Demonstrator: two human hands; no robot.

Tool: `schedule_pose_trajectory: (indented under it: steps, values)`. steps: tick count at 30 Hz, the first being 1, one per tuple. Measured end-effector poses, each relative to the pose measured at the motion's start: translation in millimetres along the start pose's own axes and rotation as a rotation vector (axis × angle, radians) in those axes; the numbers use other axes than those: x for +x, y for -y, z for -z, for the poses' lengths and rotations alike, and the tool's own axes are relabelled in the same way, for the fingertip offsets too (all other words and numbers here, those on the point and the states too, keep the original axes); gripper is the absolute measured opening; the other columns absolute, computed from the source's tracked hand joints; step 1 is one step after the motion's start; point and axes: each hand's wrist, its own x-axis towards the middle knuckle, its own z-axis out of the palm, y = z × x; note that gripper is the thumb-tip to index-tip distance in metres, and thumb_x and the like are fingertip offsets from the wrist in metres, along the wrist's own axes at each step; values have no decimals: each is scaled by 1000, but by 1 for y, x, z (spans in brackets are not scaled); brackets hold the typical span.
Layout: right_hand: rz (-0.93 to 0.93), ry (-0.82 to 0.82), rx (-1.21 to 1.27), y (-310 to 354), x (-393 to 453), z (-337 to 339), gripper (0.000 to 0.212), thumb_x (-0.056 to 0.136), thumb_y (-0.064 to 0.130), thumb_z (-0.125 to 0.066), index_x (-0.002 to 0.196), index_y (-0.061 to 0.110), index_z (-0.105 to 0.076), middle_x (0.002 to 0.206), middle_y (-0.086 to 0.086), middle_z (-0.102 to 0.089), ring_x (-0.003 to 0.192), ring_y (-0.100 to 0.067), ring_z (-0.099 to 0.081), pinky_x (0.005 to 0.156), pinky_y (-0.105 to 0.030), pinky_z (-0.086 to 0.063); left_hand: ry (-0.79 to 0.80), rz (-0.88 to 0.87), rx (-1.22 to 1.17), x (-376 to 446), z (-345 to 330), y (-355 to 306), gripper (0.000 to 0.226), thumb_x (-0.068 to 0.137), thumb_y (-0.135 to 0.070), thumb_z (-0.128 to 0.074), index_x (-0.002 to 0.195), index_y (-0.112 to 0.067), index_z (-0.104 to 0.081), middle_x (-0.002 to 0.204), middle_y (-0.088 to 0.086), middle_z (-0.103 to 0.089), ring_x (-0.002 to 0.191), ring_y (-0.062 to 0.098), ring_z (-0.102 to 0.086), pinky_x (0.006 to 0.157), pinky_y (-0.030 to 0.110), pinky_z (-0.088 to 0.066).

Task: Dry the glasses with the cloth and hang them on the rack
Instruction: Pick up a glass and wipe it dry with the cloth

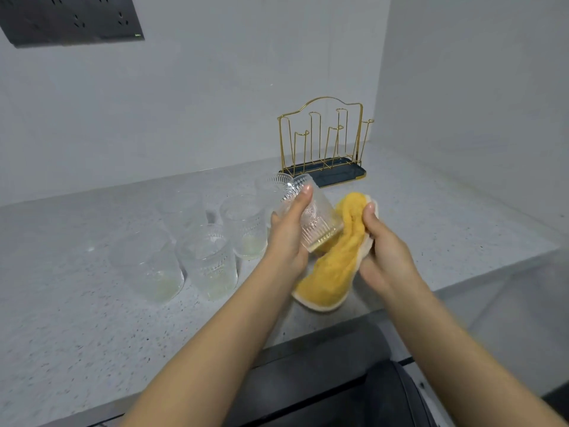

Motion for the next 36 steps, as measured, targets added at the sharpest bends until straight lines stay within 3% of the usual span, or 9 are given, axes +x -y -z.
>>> schedule_pose_trajectory:
  steps: [4, 8, 10, 14, 19, 26, 30, 33, 36]
  values:
    - [57, 41, 42, -32, -15, -13, 49, 80, 49, -55, 117, 20, -64, 118, -9, -66, 108, -24, -63, 87, -40, -53, -50, 84, -142, 0, -5, 10, 89, 78, -41, -78, 149, -18, -31, 137, 18, -55, 118, 38, -60, 93, 56, -52]
    - [225, -147, -355, -47, -13, -29, 66, 78, 74, -35, 138, 46, -31, 144, 7, -42, 129, -16, -42, 108, -46, -32, -40, 165, -210, -7, -11, 21, 97, 76, -38, -80, 152, -17, -24, 141, 20, -51, 120, 40, -58, 100, 57, -47]
    - [196, -255, -293, -37, -4, -30, 66, 80, 73, -33, 138, 41, -36, 137, 4, -50, 124, -17, -48, 105, -44, -38, -18, 138, -211, -9, -13, 23, 91, 78, -36, -79, 151, -18, -27, 139, 20, -53, 119, 39, -59, 100, 58, -47]
    - [117, -321, -45, -18, 9, -25, 58, 88, 63, -38, 122, 21, -58, 101, -5, -71, 88, -21, -70, 70, -33, -58, -19, 66, -173, -10, -17, 25, 90, 75, -36, -81, 148, -22, -31, 139, 19, -53, 121, 38, -58, 101, 58, -46]
    - [149, -210, -228, -47, -4, -26, 60, 85, 67, -34, 138, 37, -38, 135, 2, -52, 121, -20, -51, 104, -46, -39, -33, 85, -169, -7, -15, 22, 89, 77, -40, -79, 148, -18, -31, 140, 19, -52, 122, 38, -57, 102, 56, -46]
    - [147, -320, -113, -6, 10, -19, 56, 89, 61, -38, 134, 29, -47, 122, -7, -60, 107, -27, -60, 93, -49, -48, 37, 38, -58, -13, -12, 29, 83, 76, -39, -78, 145, -14, -38, 135, 20, -57, 118, 37, -60, 101, 56, -47]
    - [158, -241, -270, -29, -7, -25, 61, 86, 66, -34, 137, 34, -41, 138, -1, -49, 125, -23, -48, 105, -49, -37, -50, 13, 40, -11, -5, 28, 71, 82, -42, -73, 141, -16, -44, 133, 14, -59, 117, 31, -62, 100, 52, -50]
    - [223, -305, -365, -18, -5, -23, 56, 89, 64, -30, 140, 39, -35, 144, 1, -42, 130, -22, -41, 108, -50, -32, -61, 16, 132, -18, 1, 37, 77, 79, -43, -74, 142, -16, -40, 133, 13, -59, 116, 30, -62, 101, 50, -49]
    - [211, -273, -443, -2, 2, -21, 58, 88, 65, -29, 139, 37, -38, 142, 0, -45, 128, -23, -44, 106, -50, -35, 61, 30, 265, -18, 8, 29, 49, 80, -45, -72, 118, -16, -62, 108, 10, -74, 95, 26, -73, 83, 43, -59]
